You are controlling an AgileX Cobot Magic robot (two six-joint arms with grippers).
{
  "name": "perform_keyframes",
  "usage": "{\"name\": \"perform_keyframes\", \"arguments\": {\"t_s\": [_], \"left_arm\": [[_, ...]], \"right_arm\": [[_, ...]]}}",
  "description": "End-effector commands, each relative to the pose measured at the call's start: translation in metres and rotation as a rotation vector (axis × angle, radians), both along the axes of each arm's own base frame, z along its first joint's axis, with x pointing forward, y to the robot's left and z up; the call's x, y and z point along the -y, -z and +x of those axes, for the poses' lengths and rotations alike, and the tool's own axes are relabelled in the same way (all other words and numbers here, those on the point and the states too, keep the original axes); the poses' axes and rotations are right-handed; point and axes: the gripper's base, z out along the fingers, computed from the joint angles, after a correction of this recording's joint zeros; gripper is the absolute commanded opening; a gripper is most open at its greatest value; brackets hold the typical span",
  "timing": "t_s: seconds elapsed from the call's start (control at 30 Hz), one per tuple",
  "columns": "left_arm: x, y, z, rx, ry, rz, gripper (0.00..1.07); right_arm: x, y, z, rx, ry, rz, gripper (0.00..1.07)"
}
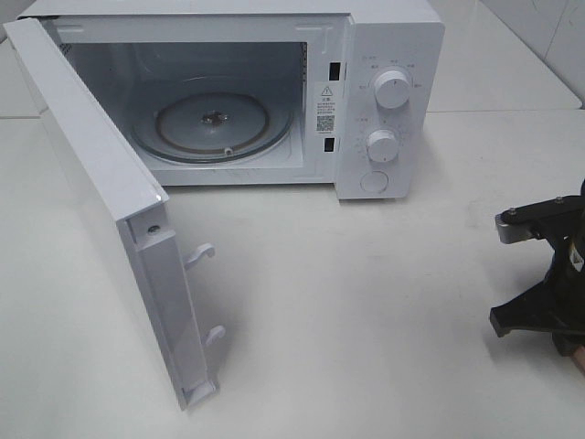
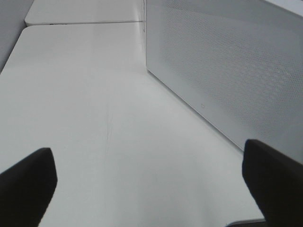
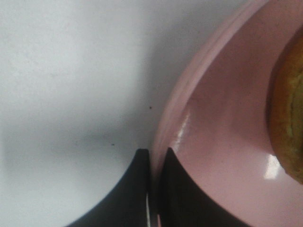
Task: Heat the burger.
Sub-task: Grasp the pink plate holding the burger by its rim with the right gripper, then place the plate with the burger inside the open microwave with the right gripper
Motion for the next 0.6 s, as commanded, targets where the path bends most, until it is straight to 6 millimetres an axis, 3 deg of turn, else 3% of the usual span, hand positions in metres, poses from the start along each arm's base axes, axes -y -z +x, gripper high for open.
{"name": "perform_keyframes", "arguments": {"t_s": [0.03, 0.47, 0.6], "left_arm": [[0.000, 0.000, -0.002, 0.021, 0.001, -0.006, 1.00], [0.000, 0.000, -0.002, 0.021, 0.001, -0.006, 1.00], [0.000, 0.000, -0.002, 0.021, 0.001, -0.006, 1.00]], "right_arm": [[-0.002, 0.000, -0.006, -0.020, 0.022, -0.025, 0.00], [-0.022, -0.010, -0.016, -0.018, -0.067, -0.144, 0.00], [-0.023, -0.024, -0.019, 0.015, -0.105, -0.193, 0.00]]}}
